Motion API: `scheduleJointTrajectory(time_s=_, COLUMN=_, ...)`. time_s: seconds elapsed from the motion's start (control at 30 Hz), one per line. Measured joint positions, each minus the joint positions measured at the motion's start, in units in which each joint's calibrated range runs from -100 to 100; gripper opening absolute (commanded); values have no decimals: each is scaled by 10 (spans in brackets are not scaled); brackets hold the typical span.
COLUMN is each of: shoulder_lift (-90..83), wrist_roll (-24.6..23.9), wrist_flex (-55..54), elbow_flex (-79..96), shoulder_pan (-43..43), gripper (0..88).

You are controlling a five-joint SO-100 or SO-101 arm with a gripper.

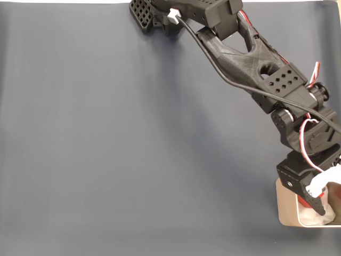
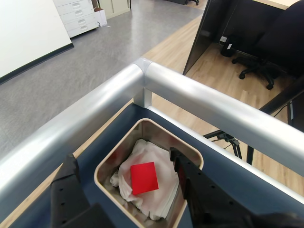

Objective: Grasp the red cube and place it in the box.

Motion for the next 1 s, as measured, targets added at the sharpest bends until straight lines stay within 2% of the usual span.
scheduleJointTrajectory(time_s=0.6, shoulder_lift=0, wrist_roll=0, wrist_flex=0, elbow_flex=0, shoulder_pan=0, gripper=436)
scheduleJointTrajectory(time_s=0.7, shoulder_lift=0, wrist_roll=0, wrist_flex=0, elbow_flex=0, shoulder_pan=0, gripper=415)
scheduleJointTrajectory(time_s=0.73, shoulder_lift=0, wrist_roll=0, wrist_flex=0, elbow_flex=0, shoulder_pan=0, gripper=387)
scheduleJointTrajectory(time_s=0.8, shoulder_lift=0, wrist_roll=0, wrist_flex=0, elbow_flex=0, shoulder_pan=0, gripper=191)
scheduleJointTrajectory(time_s=0.87, shoulder_lift=0, wrist_roll=0, wrist_flex=0, elbow_flex=0, shoulder_pan=1, gripper=45)
scheduleJointTrajectory(time_s=0.9, shoulder_lift=0, wrist_roll=-1, wrist_flex=0, elbow_flex=0, shoulder_pan=1, gripper=5)
scheduleJointTrajectory(time_s=1.0, shoulder_lift=-17, wrist_roll=-2, wrist_flex=0, elbow_flex=10, shoulder_pan=15, gripper=0)
